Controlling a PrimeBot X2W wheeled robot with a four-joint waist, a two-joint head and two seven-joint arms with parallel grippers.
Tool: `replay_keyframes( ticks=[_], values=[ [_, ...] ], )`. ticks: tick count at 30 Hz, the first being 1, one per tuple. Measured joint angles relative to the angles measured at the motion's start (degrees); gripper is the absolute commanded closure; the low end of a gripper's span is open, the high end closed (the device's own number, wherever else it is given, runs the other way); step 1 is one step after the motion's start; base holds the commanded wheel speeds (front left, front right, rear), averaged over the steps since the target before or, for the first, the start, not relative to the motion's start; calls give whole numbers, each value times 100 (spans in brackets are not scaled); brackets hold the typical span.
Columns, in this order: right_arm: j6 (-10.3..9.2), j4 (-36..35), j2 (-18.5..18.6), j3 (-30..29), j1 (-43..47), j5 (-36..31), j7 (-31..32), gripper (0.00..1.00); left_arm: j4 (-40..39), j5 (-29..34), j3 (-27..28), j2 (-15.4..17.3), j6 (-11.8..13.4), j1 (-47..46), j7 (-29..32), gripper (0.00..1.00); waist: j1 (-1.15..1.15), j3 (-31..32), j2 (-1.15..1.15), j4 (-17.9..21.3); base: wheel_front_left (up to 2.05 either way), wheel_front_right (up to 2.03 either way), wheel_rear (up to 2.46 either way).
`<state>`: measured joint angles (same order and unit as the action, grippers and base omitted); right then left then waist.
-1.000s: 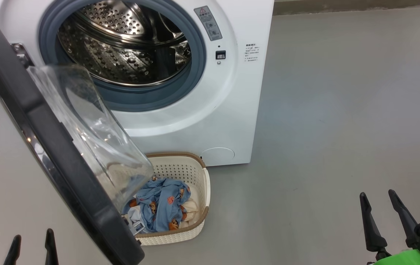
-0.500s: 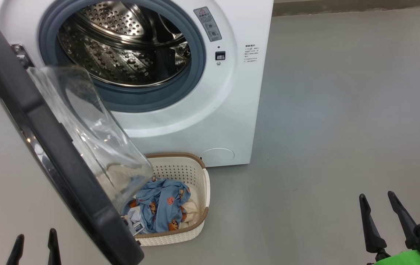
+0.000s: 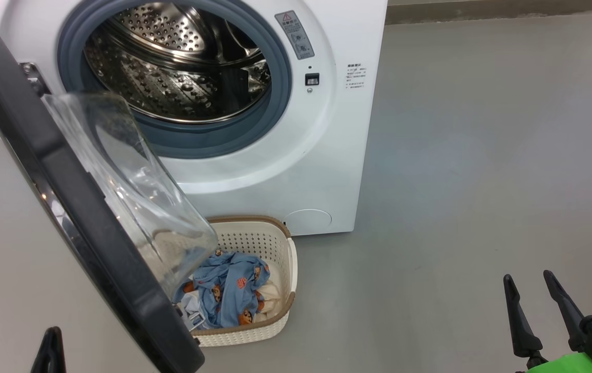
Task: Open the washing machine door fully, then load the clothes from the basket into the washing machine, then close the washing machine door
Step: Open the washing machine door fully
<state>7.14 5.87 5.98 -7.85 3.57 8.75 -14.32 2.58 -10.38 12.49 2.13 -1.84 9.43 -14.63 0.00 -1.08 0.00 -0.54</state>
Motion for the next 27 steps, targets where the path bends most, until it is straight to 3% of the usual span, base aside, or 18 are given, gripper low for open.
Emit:
replay_keyframes(
  ticks=[9,18,24,27],
  values=[
    [0,14,0,26,0,0,0,0,2,-64,-11,0,15,0,0,100,0,-8,0,-21,0,0,0],
    [0,36,0,45,0,0,1,0,-54,-355,249,-4,369,-7,0,100,0,-6,0,-47,0,0,0],
    [0,59,0,38,1,0,1,0,-853,-554,900,-9,698,-256,0,100,0,-2,0,-105,0,0,0],
    [0,68,0,37,2,0,1,0,-1815,-534,1062,-7,971,-388,-3,100,0,25,0,-120,0,0,0]
  ],
)
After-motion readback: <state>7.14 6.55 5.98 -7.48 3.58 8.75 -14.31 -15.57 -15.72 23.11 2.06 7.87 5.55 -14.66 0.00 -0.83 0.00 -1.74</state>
